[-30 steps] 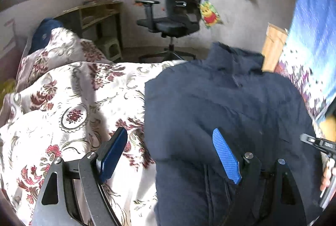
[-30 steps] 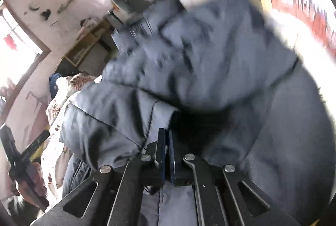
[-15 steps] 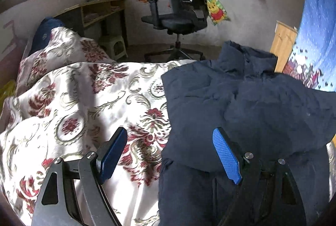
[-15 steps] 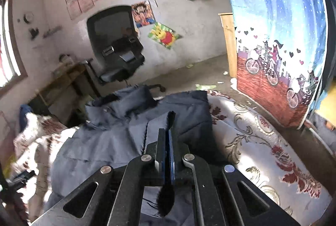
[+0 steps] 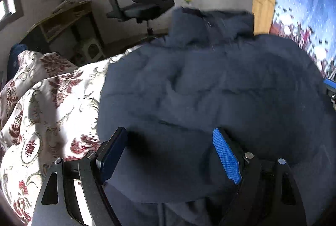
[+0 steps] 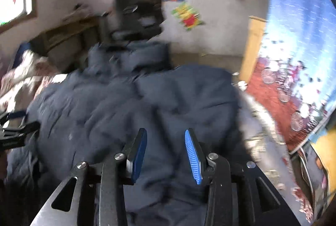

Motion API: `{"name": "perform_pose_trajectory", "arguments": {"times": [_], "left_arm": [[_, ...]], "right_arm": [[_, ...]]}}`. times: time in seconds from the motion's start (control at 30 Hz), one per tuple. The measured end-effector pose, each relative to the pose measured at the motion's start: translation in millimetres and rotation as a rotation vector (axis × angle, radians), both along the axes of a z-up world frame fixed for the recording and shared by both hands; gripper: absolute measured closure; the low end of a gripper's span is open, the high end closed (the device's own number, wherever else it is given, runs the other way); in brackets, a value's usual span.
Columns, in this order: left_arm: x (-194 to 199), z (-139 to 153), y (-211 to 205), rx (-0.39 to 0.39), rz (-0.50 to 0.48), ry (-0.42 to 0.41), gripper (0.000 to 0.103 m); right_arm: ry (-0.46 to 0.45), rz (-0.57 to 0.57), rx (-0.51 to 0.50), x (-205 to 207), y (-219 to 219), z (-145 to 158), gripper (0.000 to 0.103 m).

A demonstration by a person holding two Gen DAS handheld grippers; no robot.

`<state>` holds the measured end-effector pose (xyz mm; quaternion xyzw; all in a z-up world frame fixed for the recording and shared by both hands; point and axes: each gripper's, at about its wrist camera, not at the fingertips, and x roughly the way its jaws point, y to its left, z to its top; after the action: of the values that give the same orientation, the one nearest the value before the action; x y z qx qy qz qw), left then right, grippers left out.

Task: Fold large clothes

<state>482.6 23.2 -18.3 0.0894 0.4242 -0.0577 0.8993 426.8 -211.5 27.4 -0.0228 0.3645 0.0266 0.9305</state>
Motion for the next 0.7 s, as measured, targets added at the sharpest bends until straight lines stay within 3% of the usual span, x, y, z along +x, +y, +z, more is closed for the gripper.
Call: {"name": "perform_pose_trajectory", "arguments": {"times": [0.13,0.3,0.43,0.63,0.7], "left_arm": [[1,-18,-2,0.026,-0.029,0.008,0.018],[1,-30,-6,0.086,-0.04,0.021,0.012],[1,-36,-5,0.115,-0.042,0.014,0.01],[3,-32,5,0.082,-0.026,0.026,0.006],[0,-27,0,0.086,-0.017,0.041,0.006]], "right_arm": [[0.095,0.035,-0.017,11,9,-31,0.067],[0.115,0.058,-0.045,12,11,-53,0.067],[0.125,0.053,-0.054,16,10,-59,0.067],[0.126,0.03,-0.084,13,16,-51,0.064],[0.127,0.016,-0.092,10,19,-45,0.054]]}}
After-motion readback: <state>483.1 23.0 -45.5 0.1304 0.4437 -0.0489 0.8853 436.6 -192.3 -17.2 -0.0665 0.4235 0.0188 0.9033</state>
